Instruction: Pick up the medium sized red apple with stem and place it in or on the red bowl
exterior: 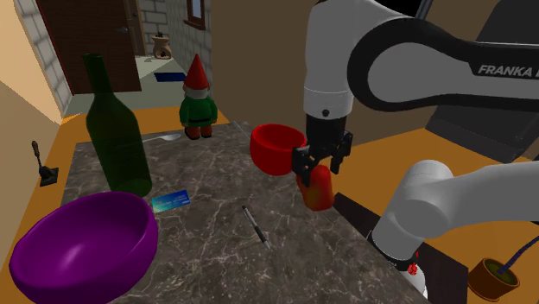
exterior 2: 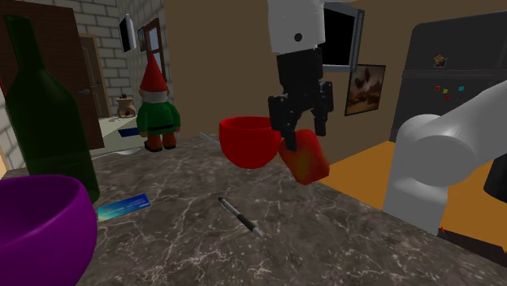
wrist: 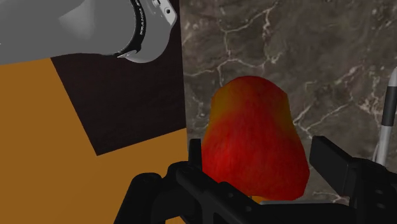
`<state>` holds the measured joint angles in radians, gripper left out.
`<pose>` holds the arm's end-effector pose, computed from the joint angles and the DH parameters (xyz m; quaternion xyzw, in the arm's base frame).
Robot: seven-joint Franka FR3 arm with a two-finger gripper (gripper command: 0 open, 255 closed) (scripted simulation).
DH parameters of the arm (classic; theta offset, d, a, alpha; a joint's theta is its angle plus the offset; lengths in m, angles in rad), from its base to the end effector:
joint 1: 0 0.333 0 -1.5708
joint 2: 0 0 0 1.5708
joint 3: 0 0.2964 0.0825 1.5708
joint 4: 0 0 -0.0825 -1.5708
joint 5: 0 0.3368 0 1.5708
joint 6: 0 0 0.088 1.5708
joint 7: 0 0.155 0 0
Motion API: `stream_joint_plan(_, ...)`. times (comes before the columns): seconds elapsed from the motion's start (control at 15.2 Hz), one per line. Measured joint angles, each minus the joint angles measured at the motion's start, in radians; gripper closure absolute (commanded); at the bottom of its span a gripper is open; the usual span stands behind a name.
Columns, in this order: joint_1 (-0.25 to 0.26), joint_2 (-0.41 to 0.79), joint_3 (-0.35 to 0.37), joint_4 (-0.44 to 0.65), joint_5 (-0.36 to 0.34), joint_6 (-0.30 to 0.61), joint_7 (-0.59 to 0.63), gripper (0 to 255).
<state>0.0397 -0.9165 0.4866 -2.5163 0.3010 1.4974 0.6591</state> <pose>0.1868 0.1744 0.4533 0.9817 -0.1689 -0.0500 0.0722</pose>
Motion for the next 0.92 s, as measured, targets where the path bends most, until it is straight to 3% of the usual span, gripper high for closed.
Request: stream_joint_plan(0.92,-0.026,0.051,-0.046,0.213,-0.049,-0.163,0.006,255)
